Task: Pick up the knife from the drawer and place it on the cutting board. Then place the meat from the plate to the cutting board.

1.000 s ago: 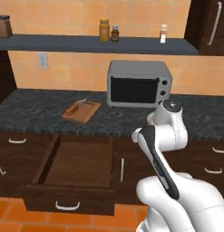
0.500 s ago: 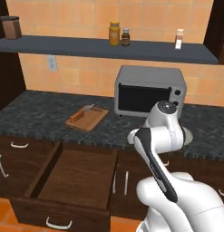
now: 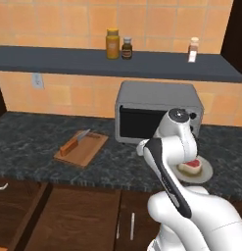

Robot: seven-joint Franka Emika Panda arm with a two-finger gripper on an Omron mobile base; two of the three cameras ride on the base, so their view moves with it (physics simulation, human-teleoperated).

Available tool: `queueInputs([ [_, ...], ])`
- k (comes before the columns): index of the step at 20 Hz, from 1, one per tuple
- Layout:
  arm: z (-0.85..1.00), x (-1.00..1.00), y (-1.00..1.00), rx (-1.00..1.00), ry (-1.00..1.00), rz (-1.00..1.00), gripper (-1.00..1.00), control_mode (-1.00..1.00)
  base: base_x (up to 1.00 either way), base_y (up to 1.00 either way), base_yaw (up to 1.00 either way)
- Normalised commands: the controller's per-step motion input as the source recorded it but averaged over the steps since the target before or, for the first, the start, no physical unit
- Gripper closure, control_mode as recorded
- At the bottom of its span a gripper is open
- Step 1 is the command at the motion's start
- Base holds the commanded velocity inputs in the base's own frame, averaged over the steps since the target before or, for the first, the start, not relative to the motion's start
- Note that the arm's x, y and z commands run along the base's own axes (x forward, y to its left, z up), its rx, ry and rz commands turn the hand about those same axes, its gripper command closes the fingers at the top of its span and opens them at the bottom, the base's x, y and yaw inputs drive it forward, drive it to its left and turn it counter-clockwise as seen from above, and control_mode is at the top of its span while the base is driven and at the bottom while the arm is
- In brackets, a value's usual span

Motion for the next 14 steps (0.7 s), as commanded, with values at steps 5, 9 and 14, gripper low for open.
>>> queueInputs([
  [5, 0.0, 0.0, 0.0, 0.0, 0.0, 0.0, -1.0, 1.0, 0.72, 0.02, -0.28],
  [9, 0.0, 0.0, 0.0, 0.0, 0.0, 0.0, -1.0, 1.0, 0.89, 0.27, -0.42],
  [14, 0.0, 0.0, 0.0, 0.0, 0.0, 0.0, -1.0, 1.0, 0.48, 0.26, -0.48],
])
